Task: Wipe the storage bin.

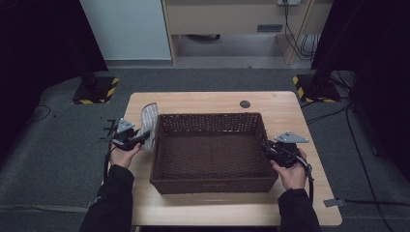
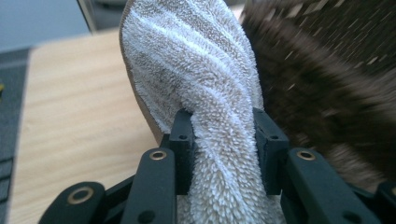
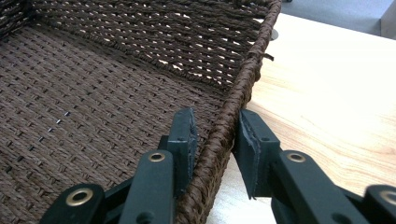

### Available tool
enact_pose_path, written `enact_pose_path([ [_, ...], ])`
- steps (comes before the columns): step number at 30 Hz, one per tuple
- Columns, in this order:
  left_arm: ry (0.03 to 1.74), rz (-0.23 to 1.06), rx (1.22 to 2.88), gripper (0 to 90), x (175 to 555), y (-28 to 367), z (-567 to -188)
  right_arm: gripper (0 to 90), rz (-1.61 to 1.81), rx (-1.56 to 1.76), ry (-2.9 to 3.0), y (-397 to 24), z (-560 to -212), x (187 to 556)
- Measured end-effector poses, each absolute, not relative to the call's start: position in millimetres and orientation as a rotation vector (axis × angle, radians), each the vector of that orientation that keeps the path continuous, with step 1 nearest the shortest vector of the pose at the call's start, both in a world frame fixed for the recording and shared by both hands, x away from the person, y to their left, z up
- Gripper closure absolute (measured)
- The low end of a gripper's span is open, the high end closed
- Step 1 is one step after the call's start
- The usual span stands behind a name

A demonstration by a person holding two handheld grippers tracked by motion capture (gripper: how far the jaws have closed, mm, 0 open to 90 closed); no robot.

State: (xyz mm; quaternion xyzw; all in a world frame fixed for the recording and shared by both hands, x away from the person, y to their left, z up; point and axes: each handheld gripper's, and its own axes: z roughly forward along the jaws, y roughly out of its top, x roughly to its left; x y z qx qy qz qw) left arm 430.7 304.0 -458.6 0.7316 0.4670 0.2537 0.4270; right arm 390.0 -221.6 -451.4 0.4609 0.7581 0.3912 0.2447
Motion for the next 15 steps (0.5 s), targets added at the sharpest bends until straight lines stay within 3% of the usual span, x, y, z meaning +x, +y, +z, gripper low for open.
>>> enact_pose_path([
  [7, 1.068, 0.65, 1.823, 65.2, 411.1, 295.7, -438.6, 69.2, 1.062, 1.287, 2.056, -217.1, -451.5, 390.9],
  [15, 1.087, 0.629, 1.92, 65.5, 414.6, 285.1, -461.3, 69.2, 1.067, 1.293, 2.053, -216.7, -451.9, 391.7],
])
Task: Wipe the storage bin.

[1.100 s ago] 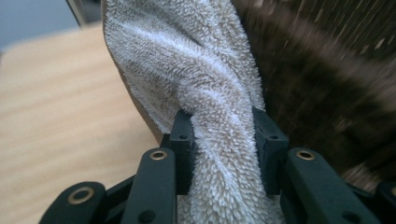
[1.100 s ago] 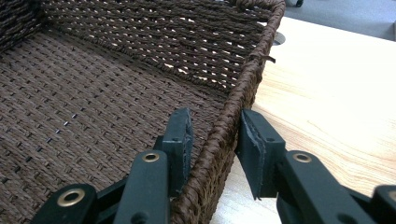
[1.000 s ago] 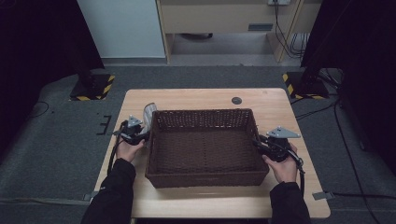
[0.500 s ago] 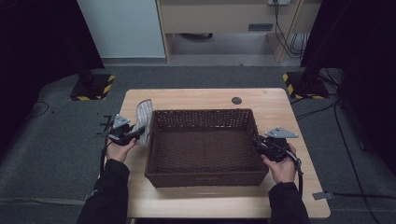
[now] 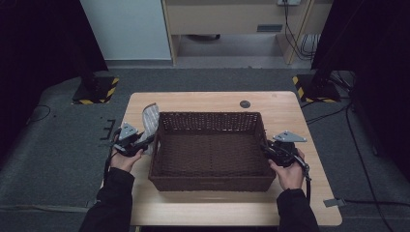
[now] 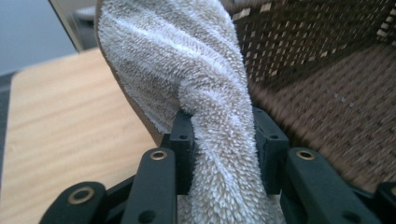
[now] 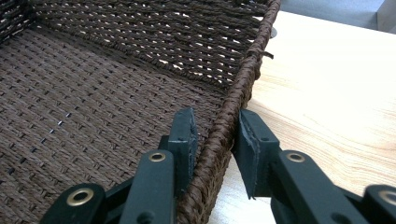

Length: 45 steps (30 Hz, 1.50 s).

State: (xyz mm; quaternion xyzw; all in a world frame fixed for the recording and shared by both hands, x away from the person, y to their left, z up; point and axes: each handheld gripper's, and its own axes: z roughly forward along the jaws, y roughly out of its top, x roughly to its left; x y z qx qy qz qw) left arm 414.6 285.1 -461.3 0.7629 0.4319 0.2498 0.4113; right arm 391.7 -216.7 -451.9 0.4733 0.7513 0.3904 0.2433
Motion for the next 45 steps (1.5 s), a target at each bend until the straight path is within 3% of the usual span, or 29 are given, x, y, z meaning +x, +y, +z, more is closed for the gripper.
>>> enact_pose_path([
  [5, 1.137, 0.586, 2.01, 65.8, 422.1, 281.5, -488.5, 69.2, 1.07, 1.298, 2.053, -216.8, -451.9, 391.6],
  [10, 1.172, 0.538, 1.995, 65.8, 424.1, 286.7, -498.8, 69.1, 1.062, 1.292, 2.052, -216.1, -451.6, 392.1],
  [17, 1.124, 0.598, 1.828, 65.8, 413.0, 303.0, -457.7, 69.6, 1.044, 1.298, 2.052, -215.0, -451.0, 392.1],
  [21, 1.078, 0.619, 1.823, 65.7, 408.2, 301.1, -445.9, 69.7, 1.028, 1.304, 2.045, -212.5, -450.7, 393.2],
  [34, 1.11, 0.543, 2.108, 66.0, 427.5, 279.8, -498.9, 68.6, 1.062, 1.324, 2.027, -212.7, -452.1, 395.3],
  [39, 1.137, 0.505, 2.089, 65.6, 430.5, 284.3, -501.9, 68.4, 1.075, 1.331, 2.024, -213.3, -452.6, 395.1],
  [45, 1.132, 0.569, 1.956, 65.6, 419.5, 299.2, -475.6, 68.8, 1.081, 1.334, 2.016, -214.4, -453.3, 394.5],
])
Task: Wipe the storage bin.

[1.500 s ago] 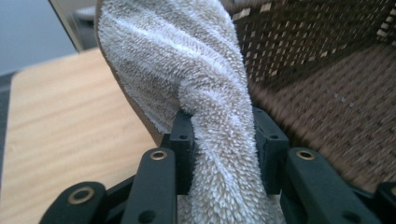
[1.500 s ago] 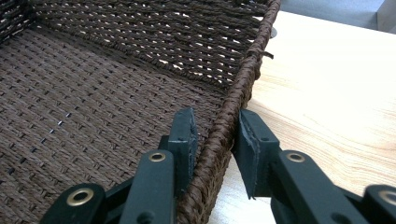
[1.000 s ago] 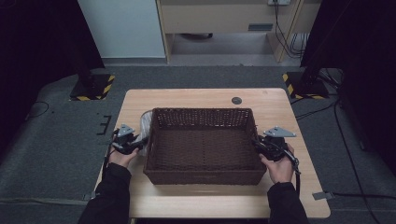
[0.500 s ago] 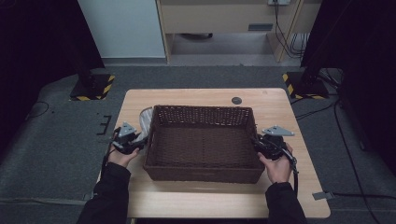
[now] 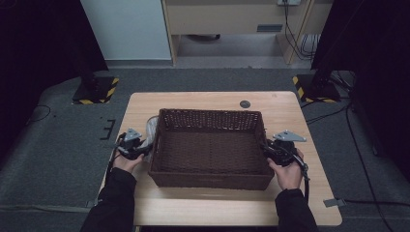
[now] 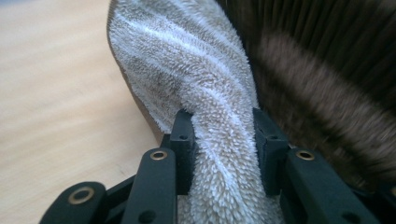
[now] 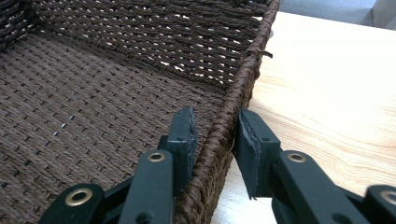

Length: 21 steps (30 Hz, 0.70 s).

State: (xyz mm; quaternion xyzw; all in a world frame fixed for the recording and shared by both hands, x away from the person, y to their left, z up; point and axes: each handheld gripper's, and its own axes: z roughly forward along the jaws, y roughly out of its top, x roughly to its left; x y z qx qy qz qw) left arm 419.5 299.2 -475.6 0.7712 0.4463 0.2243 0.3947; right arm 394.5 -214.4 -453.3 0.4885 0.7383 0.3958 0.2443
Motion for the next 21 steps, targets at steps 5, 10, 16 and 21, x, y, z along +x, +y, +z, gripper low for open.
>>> enact_pose_path([
  [5, 1.066, 0.611, 1.85, 65.6, 407.8, 304.1, -449.6, 69.3, 1.049, 1.332, 2.012, -211.8, -452.3, 394.0],
  [10, 1.012, 0.594, 1.908, 65.6, 406.3, 292.9, -450.2, 68.9, 1.061, 1.335, 2.012, -212.6, -452.9, 393.9],
  [16, 1.064, 0.549, 2.048, 65.6, 412.2, 283.0, -480.2, 68.6, 1.072, 1.334, 2.011, -213.3, -453.2, 394.1],
  [21, 1.102, 0.524, 2.098, 65.7, 418.7, 281.9, -499.0, 68.8, 1.068, 1.341, 2.011, -212.6, -452.8, 394.1],
])
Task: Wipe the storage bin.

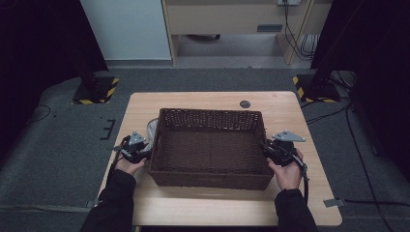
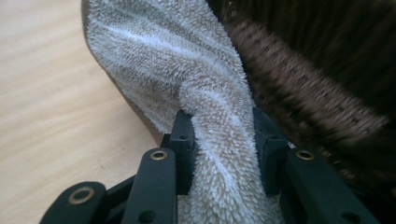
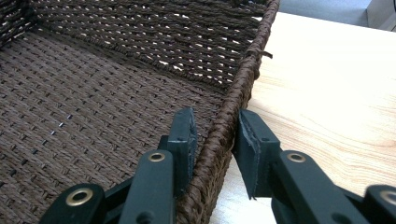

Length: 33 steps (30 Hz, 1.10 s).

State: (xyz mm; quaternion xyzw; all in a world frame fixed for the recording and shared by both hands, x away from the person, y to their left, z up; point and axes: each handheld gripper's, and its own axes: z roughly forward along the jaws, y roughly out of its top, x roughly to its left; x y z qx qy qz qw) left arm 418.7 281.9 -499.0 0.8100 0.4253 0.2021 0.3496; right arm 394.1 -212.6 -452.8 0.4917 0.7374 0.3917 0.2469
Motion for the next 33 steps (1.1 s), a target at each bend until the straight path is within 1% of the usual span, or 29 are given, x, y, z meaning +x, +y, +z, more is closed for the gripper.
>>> enact_pose_path([
  [3, 1.119, 0.522, 2.065, 65.6, 417.7, 285.5, -495.9, 68.9, 1.06, 1.334, 2.011, -212.5, -452.8, 394.3],
  [7, 1.123, 0.554, 1.977, 65.3, 410.1, 297.8, -478.7, 68.9, 1.062, 1.336, 2.011, -213.0, -452.8, 394.5],
  [10, 1.096, 0.586, 1.893, 65.3, 400.4, 306.6, -461.3, 68.9, 1.058, 1.334, 2.009, -213.1, -452.9, 394.7],
  [12, 1.063, 0.603, 1.883, 65.3, 394.3, 308.1, -453.9, 68.8, 1.053, 1.334, 2.01, -212.7, -452.6, 394.7],
  [16, 1.016, 0.588, 1.925, 65.3, 389.2, 299.7, -454.3, 68.8, 1.053, 1.33, 2.012, -213.0, -452.7, 394.7],
  [21, 1.02, 0.573, 2.052, 65.3, 392.7, 283.9, -475.6, 68.5, 1.065, 1.335, 2.006, -213.6, -453.3, 394.8],
  [26, 1.046, 0.545, 2.138, 65.3, 398.3, 281.2, -496.8, 68.7, 1.069, 1.339, 2.006, -213.7, -453.3, 394.9],
  [28, 1.051, 0.542, 2.144, 65.2, 399.3, 280.8, -500.9, 68.9, 1.066, 1.342, 2.004, -213.0, -453.0, 394.9],
  [32, 1.067, 0.528, 2.105, 65.3, 399.1, 285.6, -498.6, 68.9, 1.062, 1.34, 2.004, -213.6, -453.1, 395.5],
  [33, 1.077, 0.535, 2.062, 65.3, 397.0, 291.0, -492.7, 68.8, 1.063, 1.344, 2.005, -213.7, -452.9, 395.6],
])
